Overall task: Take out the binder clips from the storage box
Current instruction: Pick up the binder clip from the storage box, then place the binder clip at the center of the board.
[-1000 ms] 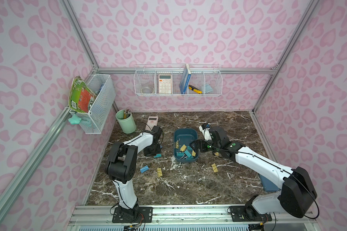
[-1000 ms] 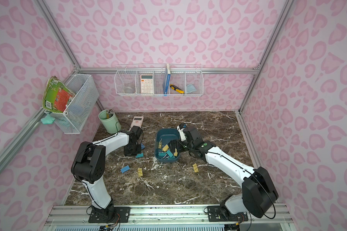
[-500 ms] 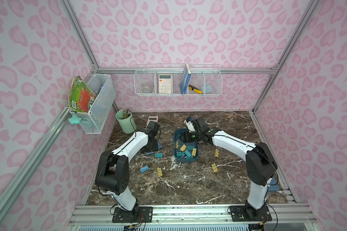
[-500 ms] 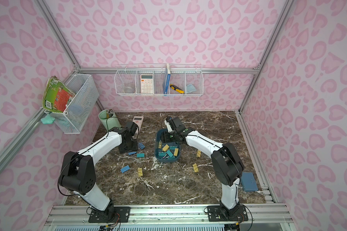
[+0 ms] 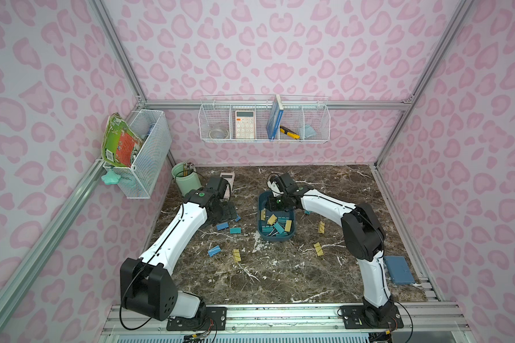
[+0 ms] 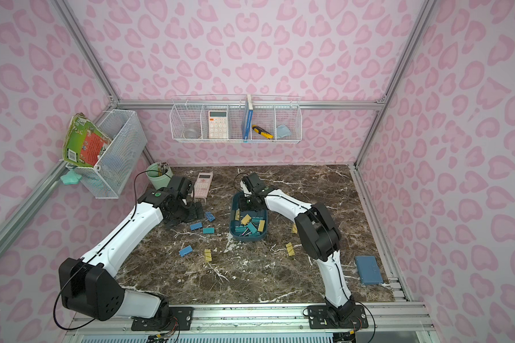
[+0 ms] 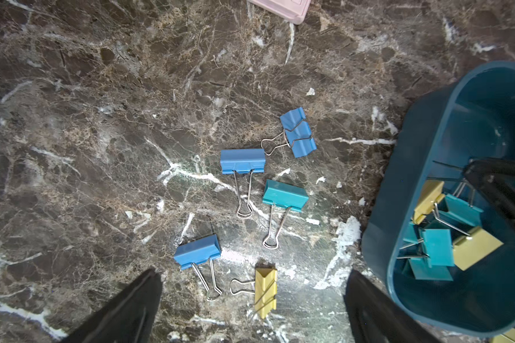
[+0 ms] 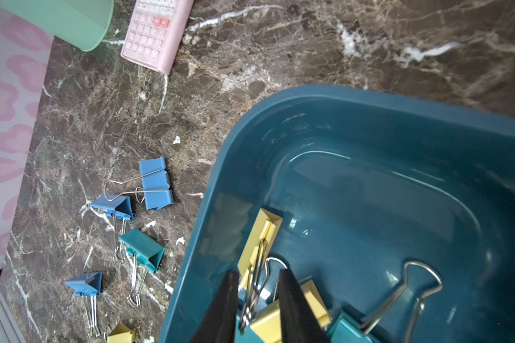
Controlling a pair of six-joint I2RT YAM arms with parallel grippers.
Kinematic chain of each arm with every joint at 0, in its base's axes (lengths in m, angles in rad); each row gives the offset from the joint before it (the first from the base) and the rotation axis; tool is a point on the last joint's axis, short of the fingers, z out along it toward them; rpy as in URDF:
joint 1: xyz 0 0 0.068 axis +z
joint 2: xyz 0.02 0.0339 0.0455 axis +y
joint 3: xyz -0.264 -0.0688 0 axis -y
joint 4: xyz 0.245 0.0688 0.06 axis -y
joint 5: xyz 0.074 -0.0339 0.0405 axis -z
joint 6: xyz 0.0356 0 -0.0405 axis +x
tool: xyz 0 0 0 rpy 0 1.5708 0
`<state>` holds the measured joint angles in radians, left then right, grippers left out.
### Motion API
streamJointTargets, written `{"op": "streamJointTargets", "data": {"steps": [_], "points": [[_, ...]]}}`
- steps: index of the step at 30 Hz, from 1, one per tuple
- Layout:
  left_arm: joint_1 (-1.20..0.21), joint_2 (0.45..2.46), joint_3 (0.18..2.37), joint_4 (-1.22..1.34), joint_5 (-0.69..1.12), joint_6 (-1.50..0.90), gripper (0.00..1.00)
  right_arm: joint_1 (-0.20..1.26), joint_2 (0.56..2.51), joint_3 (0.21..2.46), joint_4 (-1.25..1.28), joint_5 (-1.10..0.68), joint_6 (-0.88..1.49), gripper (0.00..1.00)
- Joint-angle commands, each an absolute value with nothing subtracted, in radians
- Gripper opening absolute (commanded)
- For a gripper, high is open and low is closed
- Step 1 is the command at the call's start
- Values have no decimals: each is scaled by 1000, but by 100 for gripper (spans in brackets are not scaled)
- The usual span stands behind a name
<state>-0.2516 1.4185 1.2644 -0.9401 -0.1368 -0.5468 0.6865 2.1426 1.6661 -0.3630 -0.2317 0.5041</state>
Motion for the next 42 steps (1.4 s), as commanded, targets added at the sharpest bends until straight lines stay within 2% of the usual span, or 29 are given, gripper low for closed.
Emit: {"op": "streamJointTargets", "data": {"steps": [1,3,4,10,17,22,28,34,42], "points": [[-252,1389,1259,-968,-111,-555,99,686,2159,1693,-378,-240,522,14],[-252,1371,1254,-969,-108,-555,99,686,2158,1696,-379,-240,529,2],[-252,1365,1253,-971,-110,-555,99,687,2152,1696,-379,-241,530,0],[-252,1357,1263,-969,-112,-552,99,681,2038,1650,-370,-226,525,0],[-252,1380,1293,-941,-90,-544,99,615,1765,1439,-312,-205,529,0],[-253,1411,1315,-918,-60,-543,99,473,1567,1207,-257,-191,548,0],[-256,1445,1340,-900,-24,-542,99,218,1428,960,-85,-259,624,0],[-261,1442,1348,-891,-24,-550,99,28,1449,861,126,-309,711,0],[-261,1389,1316,-879,-68,-630,99,-69,1690,991,200,-392,708,0]]}}
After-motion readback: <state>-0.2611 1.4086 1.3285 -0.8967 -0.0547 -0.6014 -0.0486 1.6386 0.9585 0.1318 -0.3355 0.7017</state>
